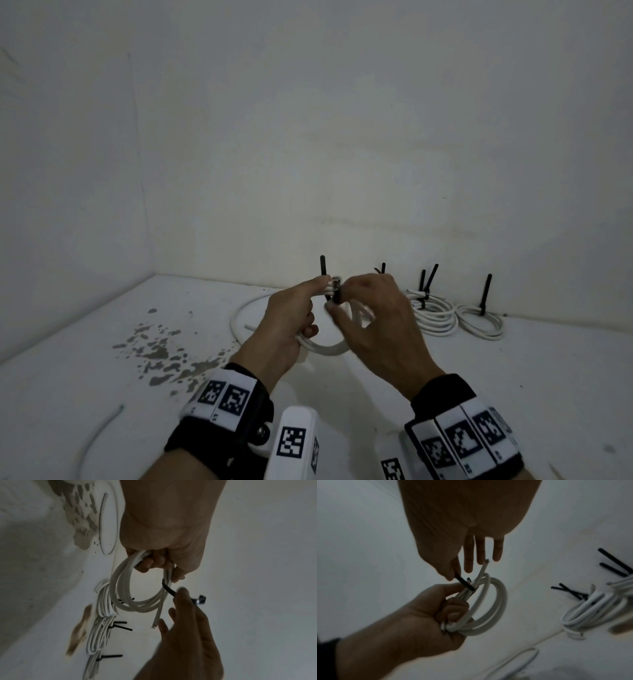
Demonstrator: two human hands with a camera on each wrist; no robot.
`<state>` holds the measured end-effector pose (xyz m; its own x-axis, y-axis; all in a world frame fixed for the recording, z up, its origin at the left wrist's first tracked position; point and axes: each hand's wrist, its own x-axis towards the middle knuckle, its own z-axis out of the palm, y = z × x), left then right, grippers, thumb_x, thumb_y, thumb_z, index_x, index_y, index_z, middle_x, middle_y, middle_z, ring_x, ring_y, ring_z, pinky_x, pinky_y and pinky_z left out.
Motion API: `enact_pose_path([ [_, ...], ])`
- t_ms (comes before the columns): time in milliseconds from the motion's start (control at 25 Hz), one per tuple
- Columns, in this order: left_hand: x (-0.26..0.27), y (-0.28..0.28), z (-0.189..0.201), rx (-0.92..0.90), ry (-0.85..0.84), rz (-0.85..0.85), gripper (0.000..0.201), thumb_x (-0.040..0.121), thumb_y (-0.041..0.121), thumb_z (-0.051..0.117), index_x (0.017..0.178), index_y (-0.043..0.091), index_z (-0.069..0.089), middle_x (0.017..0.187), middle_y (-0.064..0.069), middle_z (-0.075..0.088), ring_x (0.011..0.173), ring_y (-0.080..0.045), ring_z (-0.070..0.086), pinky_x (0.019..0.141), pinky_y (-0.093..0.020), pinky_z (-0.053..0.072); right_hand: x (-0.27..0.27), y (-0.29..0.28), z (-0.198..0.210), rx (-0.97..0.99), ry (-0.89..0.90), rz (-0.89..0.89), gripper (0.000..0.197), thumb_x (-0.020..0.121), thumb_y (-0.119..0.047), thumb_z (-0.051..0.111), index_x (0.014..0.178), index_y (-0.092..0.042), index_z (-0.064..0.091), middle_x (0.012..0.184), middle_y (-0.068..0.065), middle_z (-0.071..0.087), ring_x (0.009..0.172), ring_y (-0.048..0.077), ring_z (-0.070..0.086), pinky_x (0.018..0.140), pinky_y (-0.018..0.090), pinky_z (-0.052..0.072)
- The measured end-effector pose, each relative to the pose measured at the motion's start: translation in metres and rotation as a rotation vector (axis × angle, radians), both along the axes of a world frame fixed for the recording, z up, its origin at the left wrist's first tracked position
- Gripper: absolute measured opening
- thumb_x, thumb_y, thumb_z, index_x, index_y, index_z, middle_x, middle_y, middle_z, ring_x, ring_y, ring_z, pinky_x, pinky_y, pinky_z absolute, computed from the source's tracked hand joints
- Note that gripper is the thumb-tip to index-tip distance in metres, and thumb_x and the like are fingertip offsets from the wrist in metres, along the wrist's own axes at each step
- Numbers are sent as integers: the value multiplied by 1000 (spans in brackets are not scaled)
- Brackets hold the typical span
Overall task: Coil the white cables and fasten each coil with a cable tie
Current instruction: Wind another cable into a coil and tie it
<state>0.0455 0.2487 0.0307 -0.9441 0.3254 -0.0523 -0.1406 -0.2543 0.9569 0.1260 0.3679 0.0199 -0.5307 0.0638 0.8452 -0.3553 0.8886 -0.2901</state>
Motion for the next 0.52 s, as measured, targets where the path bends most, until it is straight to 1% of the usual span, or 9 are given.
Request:
enact_pose_path([
  [40,1,1,0,-22,54,20,17,83,30,75,84,13,74,46,7,40,43,-10,34,42,-22,32,0,1,4,-132,-7,2,11,87,-27,74,81,-19,68,85,-13,66,85,6,56,74,25,46],
  [80,2,3,-1,-67,136,37,14,83,30,75,82,16,76,50,7,54,49,-10,45,47,-23,39,1,2,8,-271,-46,1,14,89,-25,72,78,-17,66,78,-13,67,79,6,61,70,25,50],
  [120,3,4,-1,-112,228,50,10,83,29,74,83,20,79,62,9,68,62,-9,58,56,-25,46,0,3,11,-379,-96,-5,14,90,-23,70,78,-16,66,74,-12,68,74,4,64,67,26,52],
  [160,5,5,-2,-149,308,58,8,84,27,74,83,22,80,74,12,74,76,-6,66,67,-26,51,0,4,13,-437,-134,-21,13,90,-20,68,78,-16,66,71,-11,69,71,2,66,64,23,53],
  [200,7,6,-2,-183,367,61,8,84,25,73,83,23,81,81,13,76,84,-4,68,73,-24,51,1,4,12,-463,-148,-48,11,89,-17,67,78,-16,66,69,-12,68,68,-2,65,61,18,50],
  [240,8,6,-3,-213,414,59,9,84,23,72,82,23,81,83,14,76,85,-2,69,71,-21,49,1,5,12,-471,-134,-80,10,88,-15,66,78,-16,66,66,-13,67,65,-5,63,58,12,46],
  [320,9,8,-4,-282,503,55,11,84,21,71,80,23,81,81,15,76,79,1,68,67,-15,47,2,6,10,-484,-78,-138,4,87,-13,66,84,-17,66,56,-14,62,56,-4,60,55,10,41],
  [400,8,10,-7,-340,570,49,13,83,22,70,80,25,81,80,18,75,78,4,68,69,-15,49,5,8,7,-471,-59,-163,9,88,-11,64,95,-16,68,43,-15,53,47,-2,54,53,8,38],
  [520,9,11,-9,-395,634,46,14,82,24,69,79,29,81,78,20,75,75,6,67,70,-18,51,5,8,5,-415,-61,-161,16,90,-9,64,103,-12,73,39,-18,48,45,-2,51,54,4,37],
])
